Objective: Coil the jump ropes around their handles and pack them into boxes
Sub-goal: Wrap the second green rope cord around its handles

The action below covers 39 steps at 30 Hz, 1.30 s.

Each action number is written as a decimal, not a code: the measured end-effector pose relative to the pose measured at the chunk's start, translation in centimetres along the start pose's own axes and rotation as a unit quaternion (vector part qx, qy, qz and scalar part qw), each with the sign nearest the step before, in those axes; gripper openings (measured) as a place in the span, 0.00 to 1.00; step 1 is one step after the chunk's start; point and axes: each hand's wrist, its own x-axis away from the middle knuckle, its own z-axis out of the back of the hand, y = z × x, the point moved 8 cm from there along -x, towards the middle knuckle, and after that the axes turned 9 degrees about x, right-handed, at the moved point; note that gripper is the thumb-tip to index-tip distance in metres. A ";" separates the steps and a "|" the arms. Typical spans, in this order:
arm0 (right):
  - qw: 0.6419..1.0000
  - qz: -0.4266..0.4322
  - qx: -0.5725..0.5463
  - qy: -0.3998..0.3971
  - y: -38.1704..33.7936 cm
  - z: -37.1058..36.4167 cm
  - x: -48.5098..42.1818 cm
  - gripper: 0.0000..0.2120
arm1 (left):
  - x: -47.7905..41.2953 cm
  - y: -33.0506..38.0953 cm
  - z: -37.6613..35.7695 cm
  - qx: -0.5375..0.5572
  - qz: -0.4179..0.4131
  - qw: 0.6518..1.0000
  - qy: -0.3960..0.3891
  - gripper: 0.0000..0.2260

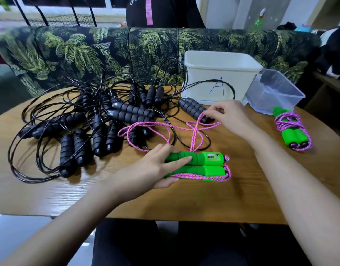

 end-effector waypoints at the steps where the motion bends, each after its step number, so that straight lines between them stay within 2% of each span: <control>1: 1.000 0.005 0.010 0.007 -0.9 0.2 -0.1 0.10 | -0.2 0.1 0.0 -0.006 0.001 1.000 0.005 0.25; 6: 0.999 0.005 0.009 0.030 -4.4 1.2 0.7 0.09 | -0.4 -1.5 -1.0 -0.033 0.044 0.998 0.041 0.29; 8: 0.999 0.003 -0.023 0.036 -5.4 2.0 2.0 0.14 | -0.3 -2.9 -1.3 -0.052 0.072 0.994 0.058 0.30; 10: 0.999 -0.007 -0.037 0.015 -6.1 2.6 4.0 0.19 | 0.0 -4.1 -1.5 -0.066 0.090 0.991 0.075 0.31; 14: 0.997 -0.035 0.005 -0.065 -6.6 2.2 9.2 0.19 | 0.4 -4.9 -1.5 -0.075 0.106 0.986 0.103 0.28; 17: 0.986 -0.057 0.089 -0.126 -6.8 0.4 12.5 0.17 | 0.4 -4.9 -2.6 -0.075 0.116 0.987 0.085 0.28; 22: 0.971 -0.052 0.179 -0.150 -6.7 -3.7 16.2 0.14 | 1.2 -4.8 -3.7 -0.011 0.158 0.986 0.046 0.29; 24: 0.967 -0.056 0.196 -0.150 -6.4 -4.5 16.9 0.14 | 1.1 -4.6 -3.9 -0.006 0.185 0.983 -0.003 0.33; 25: 0.967 -0.051 0.203 -0.147 -6.4 -4.6 17.1 0.14 | 0.9 -4.4 -4.0 -0.038 0.184 0.982 -0.014 0.34; 27: 0.966 -0.044 0.214 -0.141 -6.5 -4.7 17.2 0.15 | 0.3 -3.7 -3.8 -0.140 0.156 0.978 -0.015 0.30; 29: 0.966 -0.043 0.215 -0.138 -6.6 -4.8 17.2 0.15 | 0.1 -3.1 -3.8 -0.195 0.141 0.971 -0.012 0.29; 33: 0.966 -0.042 0.213 -0.138 -6.2 -5.0 17.1 0.14 | 0.3 -3.0 -4.6 -0.179 0.128 0.976 -0.014 0.27; 39: 0.970 -0.041 0.198 -0.131 -5.7 -4.9 17.3 0.14 | -0.9 -4.5 -5.1 -0.160 0.127 0.978 -0.052 0.38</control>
